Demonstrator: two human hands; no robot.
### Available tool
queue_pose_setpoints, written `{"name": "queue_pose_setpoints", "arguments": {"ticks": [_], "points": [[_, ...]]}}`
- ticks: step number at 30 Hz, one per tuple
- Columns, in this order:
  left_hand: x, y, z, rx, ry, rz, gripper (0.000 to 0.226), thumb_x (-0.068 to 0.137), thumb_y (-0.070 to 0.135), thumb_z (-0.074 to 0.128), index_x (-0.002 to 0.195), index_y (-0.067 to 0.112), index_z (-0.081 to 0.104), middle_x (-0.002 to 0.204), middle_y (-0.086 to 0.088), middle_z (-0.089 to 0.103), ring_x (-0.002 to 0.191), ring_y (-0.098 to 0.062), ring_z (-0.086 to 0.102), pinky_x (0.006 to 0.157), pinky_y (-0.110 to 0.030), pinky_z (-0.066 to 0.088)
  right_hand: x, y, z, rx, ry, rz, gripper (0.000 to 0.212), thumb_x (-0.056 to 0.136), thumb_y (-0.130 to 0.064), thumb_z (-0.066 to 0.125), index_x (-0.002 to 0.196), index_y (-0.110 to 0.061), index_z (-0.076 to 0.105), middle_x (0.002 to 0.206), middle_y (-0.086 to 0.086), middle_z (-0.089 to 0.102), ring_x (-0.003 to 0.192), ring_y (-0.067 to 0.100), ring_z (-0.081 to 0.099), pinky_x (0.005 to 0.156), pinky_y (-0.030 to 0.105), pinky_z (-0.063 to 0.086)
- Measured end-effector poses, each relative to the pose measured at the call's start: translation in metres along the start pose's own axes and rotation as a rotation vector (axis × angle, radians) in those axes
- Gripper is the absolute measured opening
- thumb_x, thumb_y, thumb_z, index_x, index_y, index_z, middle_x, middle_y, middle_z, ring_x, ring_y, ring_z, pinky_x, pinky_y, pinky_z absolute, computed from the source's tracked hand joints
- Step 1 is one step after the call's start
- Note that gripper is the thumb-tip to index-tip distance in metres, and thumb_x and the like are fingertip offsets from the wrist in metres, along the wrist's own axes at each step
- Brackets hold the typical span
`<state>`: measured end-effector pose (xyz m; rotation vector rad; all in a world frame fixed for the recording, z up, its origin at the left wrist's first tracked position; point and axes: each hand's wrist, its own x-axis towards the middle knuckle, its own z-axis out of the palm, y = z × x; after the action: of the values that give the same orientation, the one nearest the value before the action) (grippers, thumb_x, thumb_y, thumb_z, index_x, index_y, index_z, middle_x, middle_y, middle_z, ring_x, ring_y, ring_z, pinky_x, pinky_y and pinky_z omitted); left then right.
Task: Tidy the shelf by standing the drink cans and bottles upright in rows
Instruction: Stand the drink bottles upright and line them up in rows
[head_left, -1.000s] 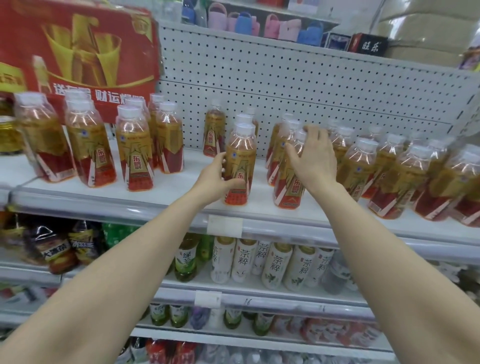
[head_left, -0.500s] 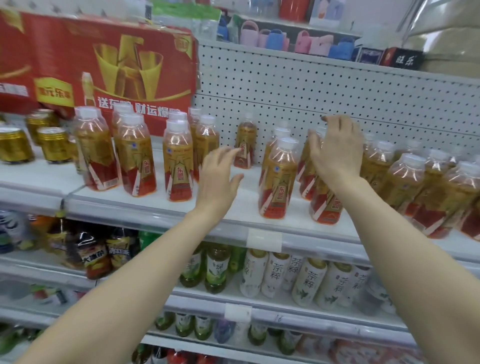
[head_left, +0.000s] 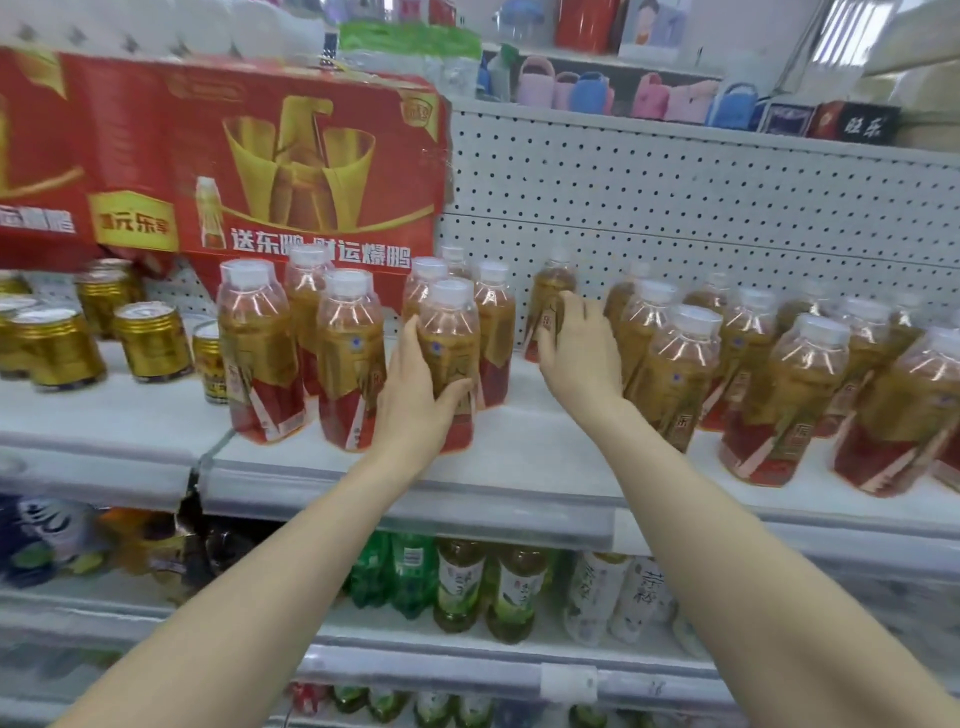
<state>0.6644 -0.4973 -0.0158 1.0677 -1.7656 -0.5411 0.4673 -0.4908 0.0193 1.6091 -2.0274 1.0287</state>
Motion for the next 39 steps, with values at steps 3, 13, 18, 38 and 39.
{"name": "queue_pose_setpoints", "arguments": {"ticks": [3,13,18,38,39], "points": [[0.010,-0.006,0.005,-0.056,-0.026,-0.010,0.085,0.087,0.030,0.072,0.151,0.030,0.016,0.152,0.005,0.039,0.139,-0.016,0.039,0.111,-0.049,0.039,0.013,0.008,0.026,0.087,-0.081,0.191,0.056,0.099,-0.029,0.050,0.148,-0.008,0.031,0.140,0.014,0.047,0.121,0.034,0.052,0.092,0.042,0.046],[0.019,-0.012,0.011,0.008,-0.044,0.024,0.089,0.089,0.037,0.069,0.154,0.027,0.010,0.157,0.006,0.029,0.142,-0.012,0.031,0.115,-0.042,0.034,0.081,0.024,0.085,0.334,-0.142,0.555,0.089,0.088,-0.042,0.070,0.153,-0.011,0.017,0.147,0.016,0.040,0.130,0.037,0.046,0.104,0.051,0.041],[0.020,-0.014,0.011,0.041,-0.040,0.026,0.090,0.086,0.042,0.069,0.154,0.027,0.011,0.154,0.003,0.033,0.140,-0.013,0.036,0.112,-0.044,0.038,0.097,0.030,0.101,0.337,-0.157,0.665,0.089,0.092,-0.040,0.066,0.155,-0.009,0.012,0.153,0.015,0.035,0.138,0.036,0.039,0.109,0.049,0.035],[0.017,-0.010,0.009,0.020,-0.039,0.051,0.090,0.087,0.040,0.070,0.154,0.025,0.013,0.156,0.003,0.030,0.141,-0.014,0.033,0.114,-0.040,0.034,0.045,0.021,0.073,0.327,-0.170,0.584,0.062,0.093,-0.032,0.066,0.136,-0.003,0.032,0.130,0.018,0.054,0.117,0.037,0.056,0.093,0.043,0.047],[0.017,-0.010,0.008,0.021,-0.038,0.049,0.090,0.087,0.040,0.070,0.154,0.025,0.013,0.156,0.003,0.030,0.141,-0.014,0.032,0.115,-0.040,0.034,0.045,0.021,0.072,0.338,-0.165,0.581,0.061,0.092,-0.031,0.067,0.135,-0.003,0.033,0.130,0.018,0.054,0.118,0.037,0.056,0.095,0.044,0.048]]}}
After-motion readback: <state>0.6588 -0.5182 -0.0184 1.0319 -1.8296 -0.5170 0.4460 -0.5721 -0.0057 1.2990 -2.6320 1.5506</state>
